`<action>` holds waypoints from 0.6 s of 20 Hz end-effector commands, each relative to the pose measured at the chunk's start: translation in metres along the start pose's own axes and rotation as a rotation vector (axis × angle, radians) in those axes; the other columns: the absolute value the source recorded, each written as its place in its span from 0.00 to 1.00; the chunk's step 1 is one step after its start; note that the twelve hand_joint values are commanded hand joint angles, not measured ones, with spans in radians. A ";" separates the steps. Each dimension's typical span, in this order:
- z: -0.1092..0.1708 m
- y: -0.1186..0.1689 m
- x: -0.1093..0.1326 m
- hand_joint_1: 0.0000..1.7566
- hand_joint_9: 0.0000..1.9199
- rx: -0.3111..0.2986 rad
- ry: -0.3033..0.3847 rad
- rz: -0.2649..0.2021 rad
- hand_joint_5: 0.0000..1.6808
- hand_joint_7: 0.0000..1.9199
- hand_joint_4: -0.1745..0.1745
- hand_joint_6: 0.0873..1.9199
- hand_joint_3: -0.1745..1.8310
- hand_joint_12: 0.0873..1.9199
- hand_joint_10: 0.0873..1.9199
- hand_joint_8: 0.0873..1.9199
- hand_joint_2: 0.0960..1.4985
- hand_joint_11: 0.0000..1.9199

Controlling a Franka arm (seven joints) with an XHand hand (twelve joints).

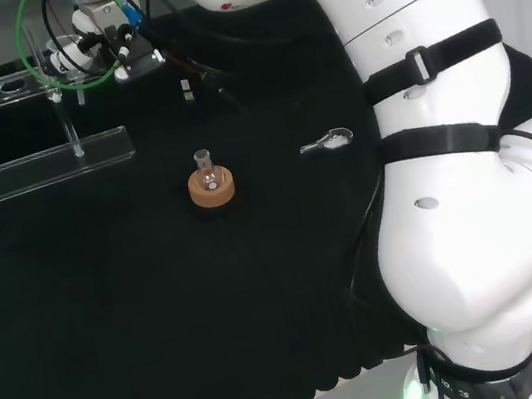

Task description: Pick up the funnel from the transparent funnel stand.

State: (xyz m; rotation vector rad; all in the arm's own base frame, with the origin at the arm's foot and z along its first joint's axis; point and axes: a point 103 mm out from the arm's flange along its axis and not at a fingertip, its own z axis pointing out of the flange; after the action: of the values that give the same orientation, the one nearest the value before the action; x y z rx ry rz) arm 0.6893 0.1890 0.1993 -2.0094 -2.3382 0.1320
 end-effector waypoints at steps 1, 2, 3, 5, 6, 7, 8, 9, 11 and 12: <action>-0.006 -0.001 0.003 0.25 0.66 -0.114 -0.027 -0.019 0.13 0.39 0.00 0.69 0.17 0.51 0.68 0.87 0.66 0.85; -0.007 -0.001 0.004 0.28 0.68 -0.136 -0.034 -0.022 0.16 0.40 0.00 0.72 0.18 0.50 0.67 0.88 0.67 0.88; -0.008 -0.002 0.004 0.31 0.70 -0.152 -0.041 -0.026 0.17 0.42 0.00 0.74 0.18 0.50 0.67 0.89 0.68 0.89; -0.011 -0.004 0.005 0.36 0.73 -0.188 -0.064 -0.028 0.23 0.45 0.00 0.74 0.18 0.48 0.66 0.90 0.69 0.93; -0.013 -0.005 0.005 0.37 0.75 -0.199 -0.063 -0.029 0.25 0.46 0.00 0.74 0.19 0.48 0.66 0.90 0.69 0.94; -0.016 -0.007 0.004 0.39 0.76 -0.213 -0.061 -0.030 0.27 0.47 0.00 0.74 0.19 0.47 0.65 0.89 0.69 0.95; -0.025 -0.010 0.003 0.41 0.77 -0.241 -0.061 -0.025 0.30 0.49 0.00 0.73 0.19 0.47 0.65 0.89 0.69 0.96; -0.031 -0.012 0.003 0.42 0.78 -0.253 -0.059 -0.023 0.31 0.50 0.00 0.73 0.19 0.46 0.65 0.88 0.69 0.97; -0.047 -0.017 0.001 0.45 0.80 -0.281 -0.059 -0.020 0.34 0.52 0.00 0.72 0.20 0.46 0.64 0.87 0.70 0.98; -0.060 -0.020 -0.001 0.46 0.81 -0.298 -0.057 -0.016 0.35 0.53 0.00 0.72 0.20 0.46 0.64 0.87 0.70 0.99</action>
State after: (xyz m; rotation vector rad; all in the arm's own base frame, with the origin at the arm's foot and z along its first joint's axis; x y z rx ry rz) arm 0.6820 0.1903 0.2164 -2.0843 -2.4890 -0.0554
